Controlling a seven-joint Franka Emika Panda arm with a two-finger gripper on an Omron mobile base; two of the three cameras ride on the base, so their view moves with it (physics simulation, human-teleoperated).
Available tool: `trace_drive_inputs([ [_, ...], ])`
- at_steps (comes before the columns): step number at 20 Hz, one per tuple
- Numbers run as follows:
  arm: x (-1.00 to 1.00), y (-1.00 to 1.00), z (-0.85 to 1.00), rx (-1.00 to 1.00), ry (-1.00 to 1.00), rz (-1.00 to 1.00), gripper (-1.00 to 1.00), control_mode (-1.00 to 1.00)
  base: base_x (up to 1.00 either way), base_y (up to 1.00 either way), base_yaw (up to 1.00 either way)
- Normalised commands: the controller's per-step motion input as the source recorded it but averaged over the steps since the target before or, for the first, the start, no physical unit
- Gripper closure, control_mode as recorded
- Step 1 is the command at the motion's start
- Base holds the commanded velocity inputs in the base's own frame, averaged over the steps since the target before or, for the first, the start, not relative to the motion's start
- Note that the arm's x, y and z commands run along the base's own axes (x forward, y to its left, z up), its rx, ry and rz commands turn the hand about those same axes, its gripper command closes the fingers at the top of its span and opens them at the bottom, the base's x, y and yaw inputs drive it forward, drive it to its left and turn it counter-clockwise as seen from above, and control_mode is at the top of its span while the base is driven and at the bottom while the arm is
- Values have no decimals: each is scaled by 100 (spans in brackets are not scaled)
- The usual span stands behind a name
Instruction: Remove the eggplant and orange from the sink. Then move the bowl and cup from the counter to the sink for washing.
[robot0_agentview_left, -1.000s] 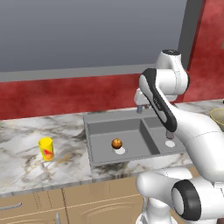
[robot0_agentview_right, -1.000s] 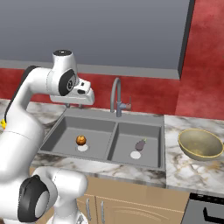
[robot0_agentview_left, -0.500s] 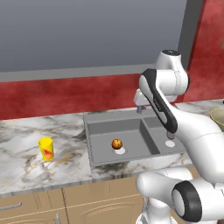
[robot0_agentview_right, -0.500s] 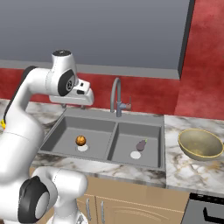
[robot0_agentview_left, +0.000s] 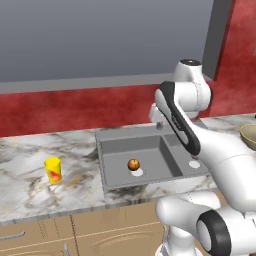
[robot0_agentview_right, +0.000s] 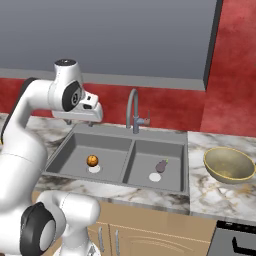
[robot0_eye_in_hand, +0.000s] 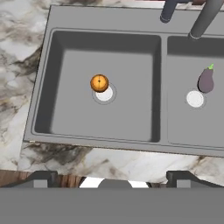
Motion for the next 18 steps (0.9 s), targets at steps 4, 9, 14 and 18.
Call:
trace_drive_inputs([
  [4,0,17,-9,0,0,0,-100,-100,0,0,0],
  [9,0,14,-10,0,0,0,-100,-100,0,0,0],
  [14,0,10,-8,0,0,0,-100,-100,0,0,0],
  [18,0,12,-7,0,0,0,-100,-100,0,0,0],
])
